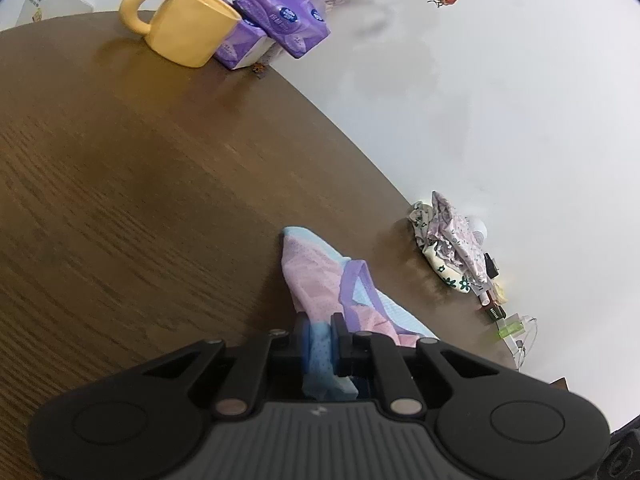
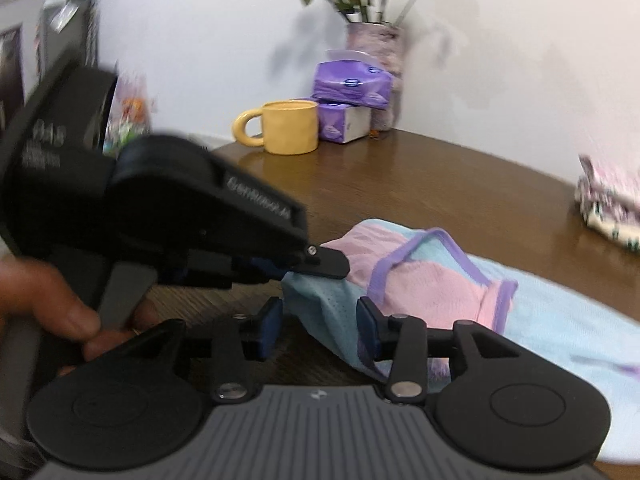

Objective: Fold clothes

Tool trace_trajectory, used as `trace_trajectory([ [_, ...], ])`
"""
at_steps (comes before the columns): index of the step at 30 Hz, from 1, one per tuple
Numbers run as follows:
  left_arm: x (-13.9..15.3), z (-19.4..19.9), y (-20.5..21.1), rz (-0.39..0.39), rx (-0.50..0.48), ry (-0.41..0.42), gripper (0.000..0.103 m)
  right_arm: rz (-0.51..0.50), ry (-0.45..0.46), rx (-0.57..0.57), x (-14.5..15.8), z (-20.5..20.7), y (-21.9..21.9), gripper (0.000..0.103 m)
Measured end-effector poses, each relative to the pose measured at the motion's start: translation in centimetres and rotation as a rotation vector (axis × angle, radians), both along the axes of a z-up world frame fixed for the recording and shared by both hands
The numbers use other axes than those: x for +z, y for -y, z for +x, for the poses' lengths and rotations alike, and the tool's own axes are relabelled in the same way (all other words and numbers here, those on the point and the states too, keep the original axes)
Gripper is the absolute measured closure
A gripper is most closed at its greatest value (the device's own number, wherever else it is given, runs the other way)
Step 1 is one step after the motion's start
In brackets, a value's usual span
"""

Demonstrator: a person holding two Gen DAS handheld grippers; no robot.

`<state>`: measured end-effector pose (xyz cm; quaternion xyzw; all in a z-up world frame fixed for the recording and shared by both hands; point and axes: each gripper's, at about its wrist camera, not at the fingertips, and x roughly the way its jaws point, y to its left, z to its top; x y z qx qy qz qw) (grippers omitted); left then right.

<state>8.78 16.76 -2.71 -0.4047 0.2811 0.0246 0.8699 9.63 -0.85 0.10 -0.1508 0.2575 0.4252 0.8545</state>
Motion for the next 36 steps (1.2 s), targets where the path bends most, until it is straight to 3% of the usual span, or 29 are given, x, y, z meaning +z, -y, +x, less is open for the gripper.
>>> trace_trajectory([
  [3,0.0,0.1,0.0,0.001,0.000,-0.003,0.094,-0.034,0.031,0.017,-0.3,0.1,-1.0,0.066],
  [5,0.0,0.1,-0.1,0.001,0.000,-0.004,0.094,-0.043,0.038,0.016,-0.4,0.2,-1.2,0.089],
  [6,0.0,0.1,-0.1,-0.001,0.002,-0.007,0.094,-0.041,0.037,0.013,-0.4,0.3,-1.2,0.093],
  [8,0.0,0.1,-0.3,-0.011,0.008,-0.018,0.089,-0.037,0.035,0.007,-0.4,0.4,-1.2,0.096],
  [10,-0.1,-0.1,-0.5,-0.028,0.023,-0.032,0.069,-0.025,0.032,0.001,-0.3,0.5,-1.0,0.097],
  [16,-0.2,-0.4,-0.5,-0.077,0.039,-0.024,0.059,0.031,0.028,-0.016,0.2,0.5,-0.3,0.098],
  [21,-0.3,0.8,0.3,-0.097,0.035,-0.024,0.061,0.049,0.025,-0.010,0.2,0.4,-0.1,0.099],
  [24,-0.6,1.2,0.4,-0.116,0.047,-0.028,0.075,0.052,0.020,-0.006,0.1,0.3,-0.1,0.099],
  [32,-1.4,1.4,0.1,-0.179,0.096,-0.033,0.080,0.063,0.007,0.001,0.0,0.3,0.1,0.099],
  [36,-1.4,1.6,0.1,-0.166,0.097,-0.037,0.086,0.066,0.000,0.004,-0.1,0.4,0.3,0.099],
])
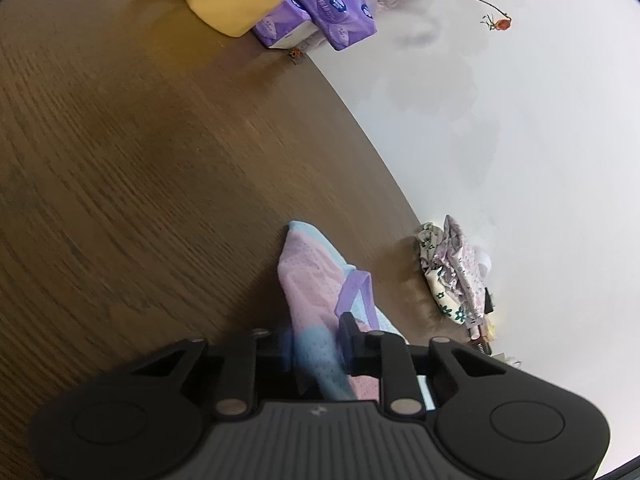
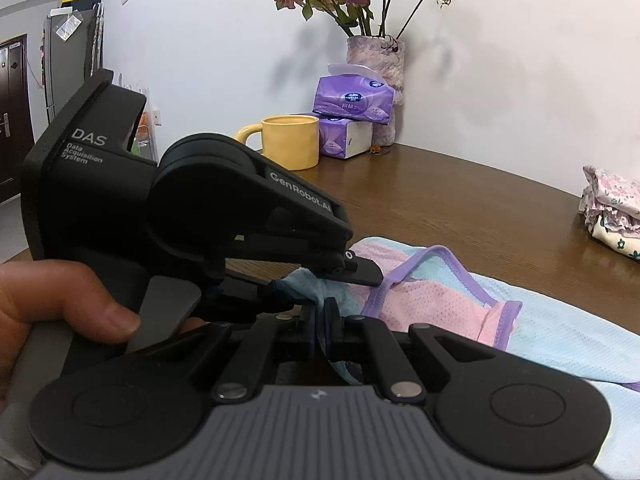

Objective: Fold clothes

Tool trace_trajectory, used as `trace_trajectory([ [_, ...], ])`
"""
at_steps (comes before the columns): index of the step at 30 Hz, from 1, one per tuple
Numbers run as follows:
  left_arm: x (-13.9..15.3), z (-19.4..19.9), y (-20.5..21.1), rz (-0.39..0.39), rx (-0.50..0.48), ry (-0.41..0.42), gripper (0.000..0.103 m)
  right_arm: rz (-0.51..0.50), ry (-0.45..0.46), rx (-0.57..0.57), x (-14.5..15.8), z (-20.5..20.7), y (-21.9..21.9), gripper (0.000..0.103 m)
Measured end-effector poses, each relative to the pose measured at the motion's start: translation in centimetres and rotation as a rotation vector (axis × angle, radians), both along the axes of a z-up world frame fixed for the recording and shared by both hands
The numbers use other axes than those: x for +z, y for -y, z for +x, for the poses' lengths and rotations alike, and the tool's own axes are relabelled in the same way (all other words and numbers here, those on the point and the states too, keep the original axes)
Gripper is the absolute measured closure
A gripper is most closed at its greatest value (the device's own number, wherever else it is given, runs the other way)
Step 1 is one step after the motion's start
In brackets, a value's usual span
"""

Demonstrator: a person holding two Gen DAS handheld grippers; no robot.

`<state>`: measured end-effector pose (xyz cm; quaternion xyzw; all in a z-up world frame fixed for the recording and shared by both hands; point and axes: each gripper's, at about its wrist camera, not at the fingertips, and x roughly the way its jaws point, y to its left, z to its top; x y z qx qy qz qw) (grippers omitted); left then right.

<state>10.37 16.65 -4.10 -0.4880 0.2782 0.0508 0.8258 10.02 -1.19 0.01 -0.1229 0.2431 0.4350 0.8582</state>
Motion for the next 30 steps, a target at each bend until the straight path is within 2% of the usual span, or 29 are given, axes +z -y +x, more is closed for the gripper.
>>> trace_trajectory([
  [4,-0.2,0.2,0.0,0.012,-0.006,-0.006,0.092,0.000,-0.013,0.008,0.0,0.2,-0.1,0.099],
  [10,0.0,0.3,0.2,0.045,-0.023,0.013,0.094,0.035,-0.082,-0.010,0.4,1.0,1.5,0.094],
  [14,0.1,0.3,0.3,0.067,-0.029,0.009,0.094,0.067,-0.109,-0.097,1.1,2.6,4.5,0.075],
  [17,0.3,0.4,0.6,0.095,-0.037,0.009,0.094,0.062,-0.101,-0.188,1.4,4.7,6.7,0.075],
  [21,1.0,0.5,1.3,0.174,-0.053,0.012,0.094,0.027,-0.109,-0.285,1.2,8.1,9.0,0.075],
  [25,2.0,0.7,2.5,0.285,-0.074,0.015,0.095,0.007,-0.131,-0.370,0.6,10.5,11.4,0.064],
  [30,3.5,0.8,4.2,0.431,-0.105,0.023,0.095,0.023,-0.144,-0.400,0.1,11.6,13.5,0.059],
])
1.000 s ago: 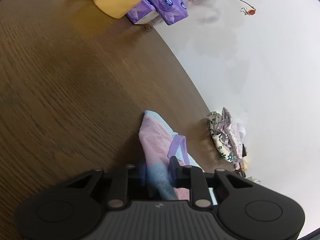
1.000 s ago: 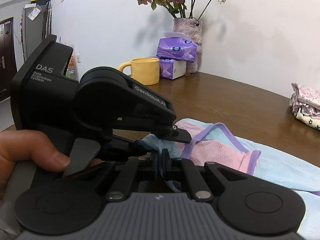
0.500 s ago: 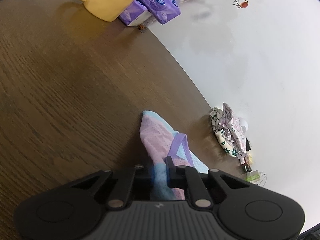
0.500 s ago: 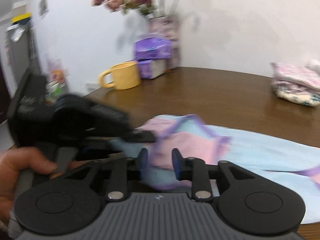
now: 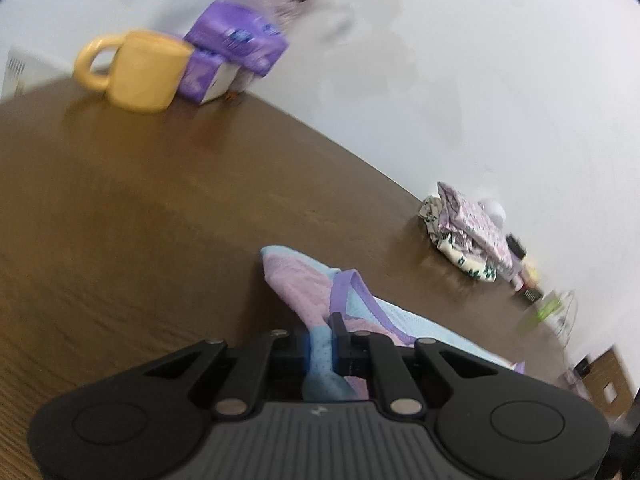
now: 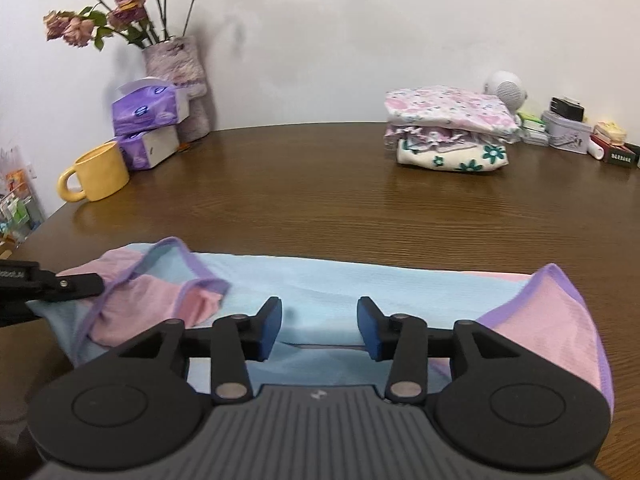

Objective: Fold clothes

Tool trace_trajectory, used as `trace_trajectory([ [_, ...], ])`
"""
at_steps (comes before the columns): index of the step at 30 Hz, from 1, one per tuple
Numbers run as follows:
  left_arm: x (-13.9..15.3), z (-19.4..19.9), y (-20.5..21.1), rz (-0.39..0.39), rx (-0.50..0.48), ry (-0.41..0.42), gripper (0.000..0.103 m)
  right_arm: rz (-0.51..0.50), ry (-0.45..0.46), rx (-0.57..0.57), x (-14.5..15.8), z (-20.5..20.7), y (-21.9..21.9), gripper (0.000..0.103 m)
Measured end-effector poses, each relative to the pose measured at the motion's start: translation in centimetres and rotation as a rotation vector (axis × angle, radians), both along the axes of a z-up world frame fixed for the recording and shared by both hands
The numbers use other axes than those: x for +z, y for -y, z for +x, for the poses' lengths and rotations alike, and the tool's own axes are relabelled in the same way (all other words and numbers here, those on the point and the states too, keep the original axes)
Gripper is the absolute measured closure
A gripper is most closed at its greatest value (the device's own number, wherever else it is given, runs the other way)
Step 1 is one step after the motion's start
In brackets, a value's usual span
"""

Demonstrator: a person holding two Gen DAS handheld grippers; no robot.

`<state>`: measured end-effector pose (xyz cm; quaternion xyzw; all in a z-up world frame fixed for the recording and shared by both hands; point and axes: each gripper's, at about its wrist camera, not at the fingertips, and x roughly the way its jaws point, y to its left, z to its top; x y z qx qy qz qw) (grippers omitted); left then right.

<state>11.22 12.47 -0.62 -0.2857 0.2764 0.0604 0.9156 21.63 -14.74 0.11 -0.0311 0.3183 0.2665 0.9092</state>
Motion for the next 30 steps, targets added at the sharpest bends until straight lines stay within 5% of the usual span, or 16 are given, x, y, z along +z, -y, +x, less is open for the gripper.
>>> trace_trajectory([
  [4,2.2,0.3,2.3,0.219,-0.067,0.010,0.096,0.014,-0.017,0.000,-0.2,0.5,1.7,0.055],
  [10,4.4,2.0,9.6,0.672,-0.256,0.014,0.096,0.066,-0.070,0.013,-0.4,2.0,5.1,0.054],
  [17,3.1,3.8,19.7,0.997,-0.496,-0.003,0.096,0.142,-0.104,0.043,-0.9,2.9,8.0,0.052],
  [20,0.9,5.2,22.0,1.049,-0.564,-0.064,0.096,0.193,-0.124,0.053,-1.2,3.1,8.9,0.052],
  [30,-1.2,6.2,24.6,1.088,-0.543,-0.113,0.095,0.287,-0.155,0.057,-1.7,3.1,10.9,0.048],
])
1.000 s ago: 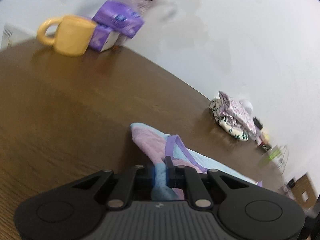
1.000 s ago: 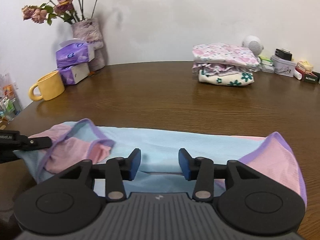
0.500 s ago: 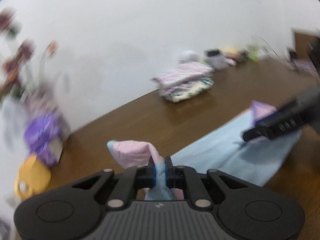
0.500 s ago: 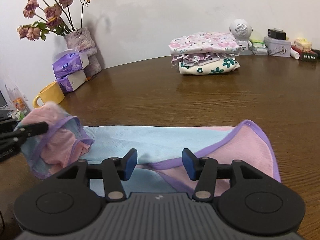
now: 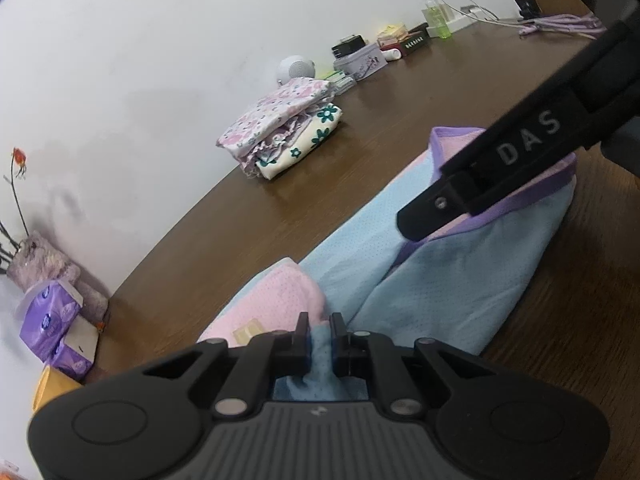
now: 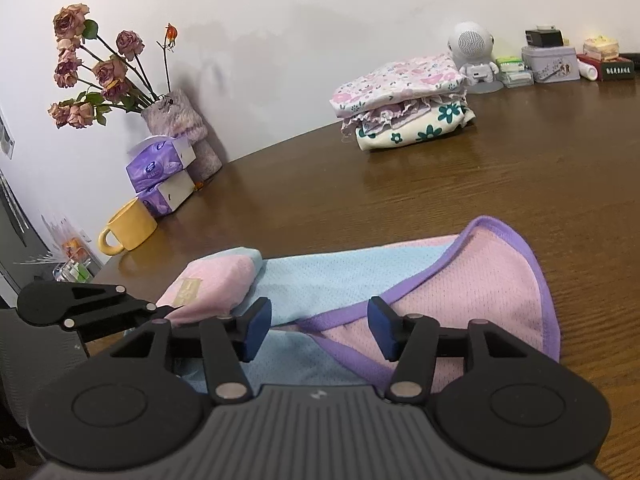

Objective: Fold clothes

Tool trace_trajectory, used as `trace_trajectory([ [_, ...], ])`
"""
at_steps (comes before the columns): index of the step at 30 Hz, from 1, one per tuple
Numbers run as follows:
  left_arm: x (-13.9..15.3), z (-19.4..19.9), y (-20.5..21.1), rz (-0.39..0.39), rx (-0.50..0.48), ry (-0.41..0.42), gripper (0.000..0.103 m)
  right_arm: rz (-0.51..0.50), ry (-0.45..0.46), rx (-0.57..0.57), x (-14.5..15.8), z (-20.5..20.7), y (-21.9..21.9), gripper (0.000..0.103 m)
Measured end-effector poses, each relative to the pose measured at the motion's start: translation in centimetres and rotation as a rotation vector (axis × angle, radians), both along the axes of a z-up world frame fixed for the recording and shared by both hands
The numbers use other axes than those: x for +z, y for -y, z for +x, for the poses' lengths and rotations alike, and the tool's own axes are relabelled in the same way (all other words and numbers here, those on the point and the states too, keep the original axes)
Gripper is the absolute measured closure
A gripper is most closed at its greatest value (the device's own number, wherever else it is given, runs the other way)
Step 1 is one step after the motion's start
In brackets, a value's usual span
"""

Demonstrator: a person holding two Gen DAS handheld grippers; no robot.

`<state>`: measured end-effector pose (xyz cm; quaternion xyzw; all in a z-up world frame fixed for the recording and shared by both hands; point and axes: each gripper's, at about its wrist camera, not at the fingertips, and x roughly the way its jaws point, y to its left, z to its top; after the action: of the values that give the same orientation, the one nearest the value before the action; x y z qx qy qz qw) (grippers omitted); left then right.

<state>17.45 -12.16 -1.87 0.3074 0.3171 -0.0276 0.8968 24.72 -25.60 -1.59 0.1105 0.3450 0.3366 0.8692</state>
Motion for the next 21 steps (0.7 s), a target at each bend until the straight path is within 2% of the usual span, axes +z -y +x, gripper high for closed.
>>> trace_trajectory([
  [5,-0.4,0.2,0.4,0.023,0.008,-0.013,0.094,0.001,-0.009,0.009,-0.3,-0.1,0.0,0.048],
  [8,-0.3,0.6,0.3,-0.005,0.033,-0.017,0.089,-0.001,-0.008,0.008,-0.3,-0.2,0.0,0.048],
  [10,0.3,0.7,0.0,-0.054,0.048,-0.019,0.069,-0.009,-0.003,0.007,-0.4,-0.3,-0.1,0.048],
  [12,1.5,0.3,-0.7,-0.166,0.054,-0.024,0.054,-0.016,0.002,0.006,-0.4,-0.4,-0.2,0.048],
  [13,2.3,-0.1,-1.4,-0.236,0.051,-0.028,0.050,-0.018,0.004,0.004,-0.4,-0.4,-0.2,0.048],
  [16,4.3,-1.6,-3.7,-0.413,0.052,-0.033,0.048,-0.022,0.010,0.000,-0.4,-0.4,-0.1,0.048],
  [21,5.3,-4.0,-8.6,-0.553,0.159,-0.002,0.048,-0.030,0.049,-0.008,0.1,-0.8,-0.1,0.048],
])
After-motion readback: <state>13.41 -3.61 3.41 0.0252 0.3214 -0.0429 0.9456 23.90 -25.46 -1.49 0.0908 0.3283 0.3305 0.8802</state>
